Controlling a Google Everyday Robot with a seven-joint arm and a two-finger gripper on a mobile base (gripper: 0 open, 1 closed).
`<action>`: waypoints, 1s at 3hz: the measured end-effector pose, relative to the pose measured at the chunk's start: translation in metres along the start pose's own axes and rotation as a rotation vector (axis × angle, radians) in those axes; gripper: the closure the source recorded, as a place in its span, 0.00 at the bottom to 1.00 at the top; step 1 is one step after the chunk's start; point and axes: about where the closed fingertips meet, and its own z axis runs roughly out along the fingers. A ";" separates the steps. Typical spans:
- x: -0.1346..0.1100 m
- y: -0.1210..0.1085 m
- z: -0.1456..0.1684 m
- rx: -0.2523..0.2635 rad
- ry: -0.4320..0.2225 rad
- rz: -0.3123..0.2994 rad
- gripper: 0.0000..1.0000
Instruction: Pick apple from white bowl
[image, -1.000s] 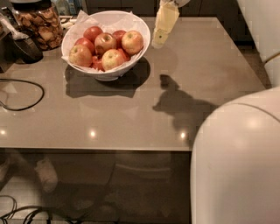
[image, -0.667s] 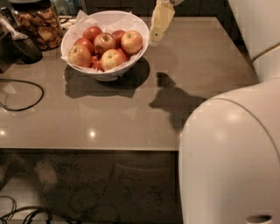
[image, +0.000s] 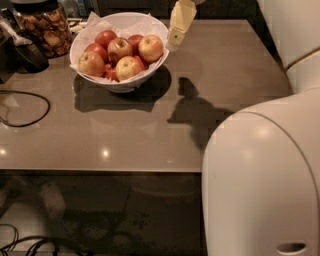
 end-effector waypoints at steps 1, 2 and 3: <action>-0.017 -0.004 0.012 -0.004 -0.008 -0.031 0.00; -0.032 -0.007 0.023 -0.016 -0.015 -0.060 0.00; -0.045 -0.010 0.035 -0.026 -0.018 -0.086 0.00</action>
Offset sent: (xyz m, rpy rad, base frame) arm 0.0266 0.0416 0.0008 -0.0393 0.0556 0.1076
